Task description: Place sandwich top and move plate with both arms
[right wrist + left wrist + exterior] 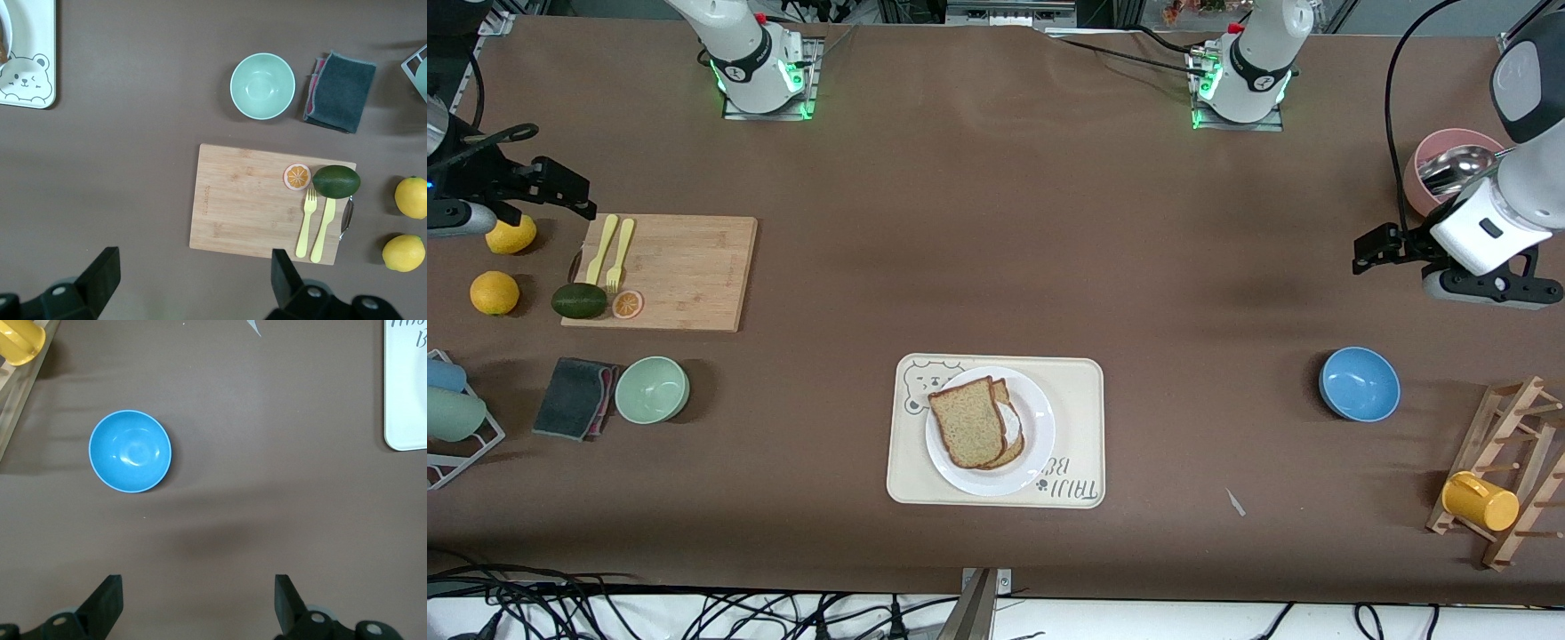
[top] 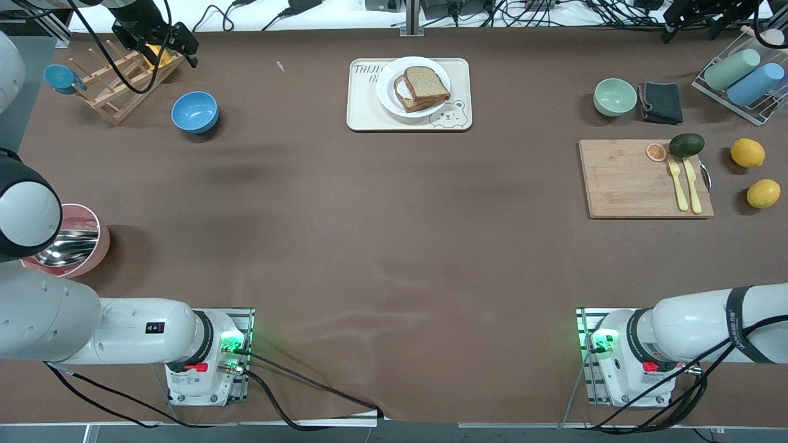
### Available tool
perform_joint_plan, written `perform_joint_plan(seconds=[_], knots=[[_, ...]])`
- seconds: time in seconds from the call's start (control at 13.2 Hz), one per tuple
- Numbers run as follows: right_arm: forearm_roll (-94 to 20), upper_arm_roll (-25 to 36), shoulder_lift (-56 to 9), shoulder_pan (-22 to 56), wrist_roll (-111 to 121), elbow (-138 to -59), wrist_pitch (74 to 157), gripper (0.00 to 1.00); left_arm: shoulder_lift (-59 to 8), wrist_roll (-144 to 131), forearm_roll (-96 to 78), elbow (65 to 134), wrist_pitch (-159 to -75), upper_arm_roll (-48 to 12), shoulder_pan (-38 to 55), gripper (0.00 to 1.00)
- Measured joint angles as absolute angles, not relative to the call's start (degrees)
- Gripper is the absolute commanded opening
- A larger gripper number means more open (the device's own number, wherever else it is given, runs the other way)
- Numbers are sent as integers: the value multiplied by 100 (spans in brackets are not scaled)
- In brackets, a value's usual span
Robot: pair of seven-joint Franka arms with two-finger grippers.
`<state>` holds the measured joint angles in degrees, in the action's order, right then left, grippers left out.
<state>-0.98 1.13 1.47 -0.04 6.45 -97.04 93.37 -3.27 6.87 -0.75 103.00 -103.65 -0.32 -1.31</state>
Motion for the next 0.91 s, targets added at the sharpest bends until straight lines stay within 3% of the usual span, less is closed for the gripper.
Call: perform_joint_plan(seconds=[0.91], knots=[[-97,90,226,-4,645,-9699,9337,100,-236,696,-62,10129,-10353,-31,-125,100]])
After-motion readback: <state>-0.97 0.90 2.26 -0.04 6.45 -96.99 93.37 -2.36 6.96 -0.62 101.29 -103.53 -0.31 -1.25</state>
